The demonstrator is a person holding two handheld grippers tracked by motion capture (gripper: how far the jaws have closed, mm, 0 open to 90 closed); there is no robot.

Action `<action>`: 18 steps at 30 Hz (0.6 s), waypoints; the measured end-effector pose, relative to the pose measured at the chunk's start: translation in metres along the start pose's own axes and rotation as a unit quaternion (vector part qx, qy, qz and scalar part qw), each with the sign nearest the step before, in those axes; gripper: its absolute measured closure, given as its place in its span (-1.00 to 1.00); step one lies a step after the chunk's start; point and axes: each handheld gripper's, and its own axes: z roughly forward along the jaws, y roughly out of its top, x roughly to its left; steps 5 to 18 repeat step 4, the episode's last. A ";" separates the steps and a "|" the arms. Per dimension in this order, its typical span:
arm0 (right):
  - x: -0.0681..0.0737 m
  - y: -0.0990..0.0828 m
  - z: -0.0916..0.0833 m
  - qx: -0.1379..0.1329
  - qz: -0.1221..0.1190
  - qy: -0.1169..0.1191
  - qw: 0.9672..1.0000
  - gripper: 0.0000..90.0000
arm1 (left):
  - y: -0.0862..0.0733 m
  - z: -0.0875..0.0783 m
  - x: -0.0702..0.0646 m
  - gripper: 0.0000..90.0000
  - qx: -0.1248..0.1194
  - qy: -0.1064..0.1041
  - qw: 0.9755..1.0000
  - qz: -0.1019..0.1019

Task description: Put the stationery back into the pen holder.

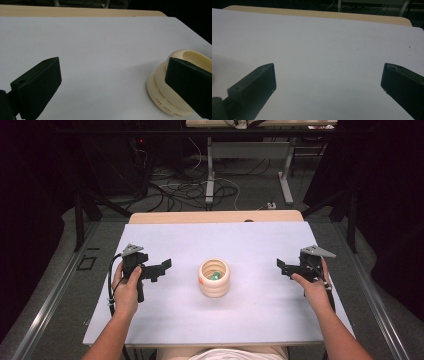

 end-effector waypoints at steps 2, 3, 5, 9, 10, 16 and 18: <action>0.000 0.000 0.000 0.000 0.001 0.001 1.000 -1.00 | -0.001 0.002 -0.001 -0.99 -0.007 0.005 1.000 -0.002; 0.001 0.000 0.000 0.000 0.002 0.002 1.000 -1.00 | 0.000 0.001 0.000 -0.99 0.000 0.001 1.000 -0.001; 0.000 0.000 0.000 -0.001 0.002 0.003 1.000 -1.00 | -0.001 0.002 -0.001 -0.99 -0.006 0.003 1.000 -0.003; 0.000 0.000 0.000 -0.001 0.002 0.003 1.000 -1.00 | -0.001 0.002 -0.001 -0.99 -0.006 0.003 1.000 -0.003; 0.000 0.000 0.000 -0.001 0.002 0.003 1.000 -1.00 | -0.001 0.002 -0.001 -0.99 -0.006 0.003 1.000 -0.003; 0.000 0.000 0.000 -0.001 0.002 0.003 1.000 -1.00 | -0.001 0.002 -0.001 -0.99 -0.006 0.003 1.000 -0.003; 0.000 0.000 0.000 -0.001 0.002 0.003 1.000 -1.00 | -0.001 0.002 -0.001 -0.99 -0.006 0.003 1.000 -0.003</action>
